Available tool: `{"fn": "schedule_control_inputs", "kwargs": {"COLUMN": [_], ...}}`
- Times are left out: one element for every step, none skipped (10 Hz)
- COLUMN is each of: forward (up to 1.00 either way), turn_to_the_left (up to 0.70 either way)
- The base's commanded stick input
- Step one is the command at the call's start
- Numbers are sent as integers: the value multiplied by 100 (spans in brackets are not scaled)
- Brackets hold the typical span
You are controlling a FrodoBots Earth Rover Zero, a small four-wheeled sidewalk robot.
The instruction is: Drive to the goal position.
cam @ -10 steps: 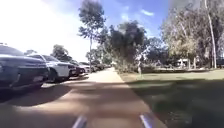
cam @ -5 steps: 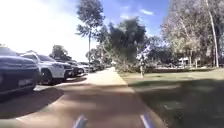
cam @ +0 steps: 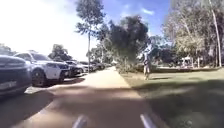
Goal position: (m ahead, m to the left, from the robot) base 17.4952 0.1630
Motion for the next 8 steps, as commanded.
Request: {"fn": "schedule_control_inputs", "kwargs": {"forward": [100,100,100,100,100,100,100,100], "turn_to_the_left": [0,0,0,0,0,0,18,40]}}
